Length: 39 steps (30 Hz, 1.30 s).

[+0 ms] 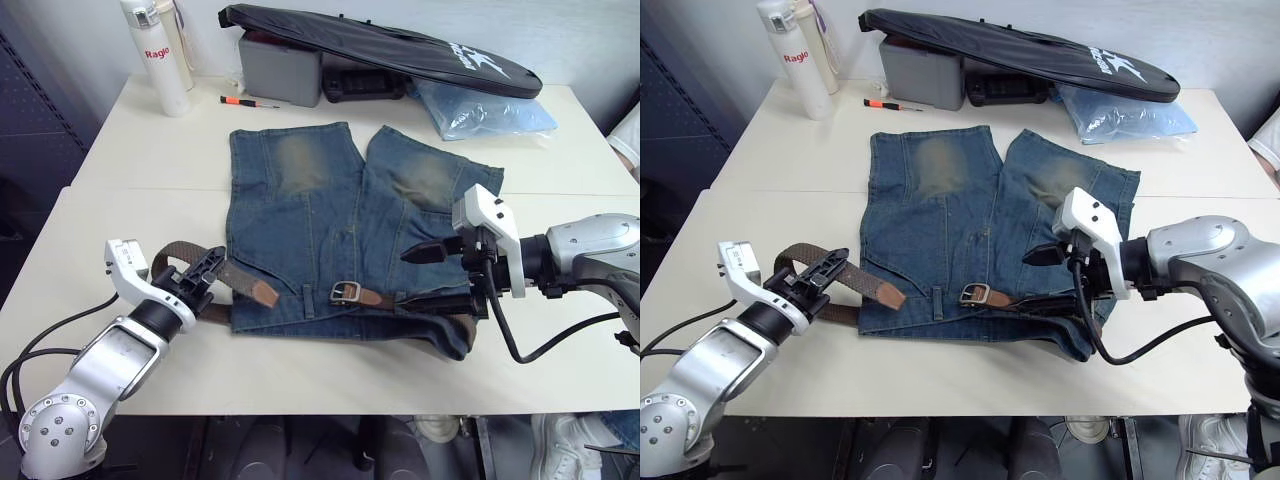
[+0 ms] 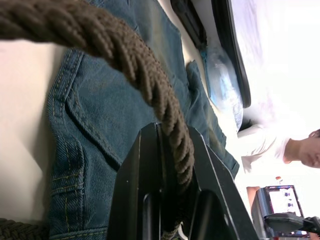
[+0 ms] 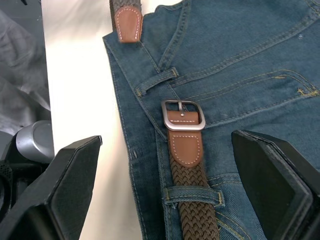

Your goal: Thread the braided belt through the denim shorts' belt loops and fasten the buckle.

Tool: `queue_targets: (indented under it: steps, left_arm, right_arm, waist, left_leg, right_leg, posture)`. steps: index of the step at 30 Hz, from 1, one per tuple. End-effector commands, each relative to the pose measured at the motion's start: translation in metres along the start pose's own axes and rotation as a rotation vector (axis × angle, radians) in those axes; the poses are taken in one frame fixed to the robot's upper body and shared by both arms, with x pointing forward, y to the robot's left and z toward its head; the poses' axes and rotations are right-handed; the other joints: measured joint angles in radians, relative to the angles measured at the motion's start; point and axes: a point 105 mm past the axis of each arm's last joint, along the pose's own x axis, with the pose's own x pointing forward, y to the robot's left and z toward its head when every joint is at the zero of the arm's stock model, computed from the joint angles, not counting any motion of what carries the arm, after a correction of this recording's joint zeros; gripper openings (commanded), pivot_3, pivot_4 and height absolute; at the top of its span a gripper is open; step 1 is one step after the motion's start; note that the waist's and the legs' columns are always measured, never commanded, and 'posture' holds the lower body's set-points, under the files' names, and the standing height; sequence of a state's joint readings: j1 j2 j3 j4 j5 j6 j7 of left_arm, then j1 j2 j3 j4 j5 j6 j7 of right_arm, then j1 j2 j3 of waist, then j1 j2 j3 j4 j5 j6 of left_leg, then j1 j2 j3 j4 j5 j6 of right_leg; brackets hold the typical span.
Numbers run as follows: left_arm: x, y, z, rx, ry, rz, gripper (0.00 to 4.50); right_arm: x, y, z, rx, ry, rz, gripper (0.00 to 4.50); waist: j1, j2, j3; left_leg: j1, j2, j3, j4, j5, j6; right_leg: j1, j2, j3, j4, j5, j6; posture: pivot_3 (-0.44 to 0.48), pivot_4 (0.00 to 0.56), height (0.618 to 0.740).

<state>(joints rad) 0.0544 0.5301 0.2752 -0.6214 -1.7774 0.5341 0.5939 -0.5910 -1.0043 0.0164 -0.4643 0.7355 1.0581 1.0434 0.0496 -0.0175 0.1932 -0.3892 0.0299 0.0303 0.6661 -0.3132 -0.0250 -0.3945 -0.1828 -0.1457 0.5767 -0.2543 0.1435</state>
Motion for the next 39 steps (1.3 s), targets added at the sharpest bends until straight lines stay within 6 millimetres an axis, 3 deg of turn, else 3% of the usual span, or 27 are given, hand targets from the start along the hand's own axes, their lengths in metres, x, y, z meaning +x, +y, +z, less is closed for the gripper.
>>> queue_targets:
  steps: [1, 9, 16, 39]
  left_arm:
    - [0.005, -0.014, -0.009, 0.018, -0.002, -0.055, 0.00]
    - [0.024, -0.022, -0.029, 0.022, 0.027, -0.086, 0.00]
    - [0.036, -0.021, -0.044, 0.149, 0.061, -0.065, 0.00]
    - [0.018, -0.008, -0.026, 0.230, 0.066, 0.028, 0.00]
  right_arm:
    - [-0.004, -0.003, 0.002, -0.023, 0.006, -0.041, 4.45]
    - [-0.005, -0.006, 0.000, -0.025, 0.020, -0.074, 4.45]
    - [-0.010, -0.007, 0.002, -0.025, 0.033, -0.095, 4.45]
    - [-0.007, -0.010, -0.004, -0.040, 0.050, -0.092, 4.45]
  waist:
    - [0.002, 0.000, 0.000]
    - [0.005, 0.000, 0.000]
    - [0.004, 0.000, 0.000]
    - [0.003, 0.000, 0.000]
  left_leg:
    - [0.000, 0.000, 0.001, 0.000, 0.000, 0.000]
    - [0.001, 0.000, 0.003, 0.000, -0.001, 0.001]
    - [0.001, 0.000, 0.006, 0.000, -0.001, 0.002]
    - [0.002, 0.000, 0.008, 0.000, -0.002, 0.002]
  right_leg:
    - [0.000, 0.000, 0.001, 0.000, 0.000, 0.000]
    - [-0.001, 0.000, 0.003, -0.001, 0.001, 0.001]
    - [-0.002, 0.001, 0.006, -0.001, 0.001, 0.001]
    - [-0.003, 0.001, 0.009, -0.001, 0.001, 0.002]
  posture:
    - [0.000, 0.150, 0.740]
    - [0.000, 0.150, 0.740]
    - [0.000, 0.150, 0.740]
    - [0.000, 0.150, 0.740]
